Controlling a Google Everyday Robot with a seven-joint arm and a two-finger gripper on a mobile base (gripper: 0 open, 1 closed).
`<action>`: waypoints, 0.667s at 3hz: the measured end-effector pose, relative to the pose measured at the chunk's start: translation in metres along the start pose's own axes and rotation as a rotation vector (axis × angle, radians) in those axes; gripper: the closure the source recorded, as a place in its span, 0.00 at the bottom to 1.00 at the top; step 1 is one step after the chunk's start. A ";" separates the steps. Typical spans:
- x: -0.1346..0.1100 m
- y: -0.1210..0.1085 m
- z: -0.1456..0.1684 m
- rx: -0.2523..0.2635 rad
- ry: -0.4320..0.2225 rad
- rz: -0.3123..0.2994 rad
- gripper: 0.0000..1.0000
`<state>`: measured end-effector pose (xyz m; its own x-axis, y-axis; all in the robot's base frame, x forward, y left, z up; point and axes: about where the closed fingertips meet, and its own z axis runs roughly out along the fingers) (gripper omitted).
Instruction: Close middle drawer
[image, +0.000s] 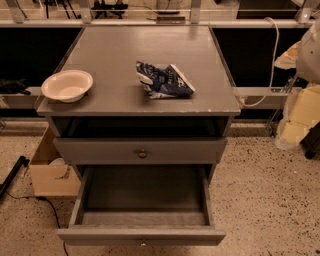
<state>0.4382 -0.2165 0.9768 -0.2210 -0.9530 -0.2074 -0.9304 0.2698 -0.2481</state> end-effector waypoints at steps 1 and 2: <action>0.000 0.000 0.000 0.000 0.000 0.000 0.00; 0.015 0.007 0.002 0.000 -0.045 0.029 0.00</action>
Offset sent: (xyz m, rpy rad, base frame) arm -0.0141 -0.0197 -0.0087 0.0857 0.0003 -0.0282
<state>0.4291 -0.2288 0.9706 -0.2345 -0.9376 -0.2566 -0.9237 0.2972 -0.2418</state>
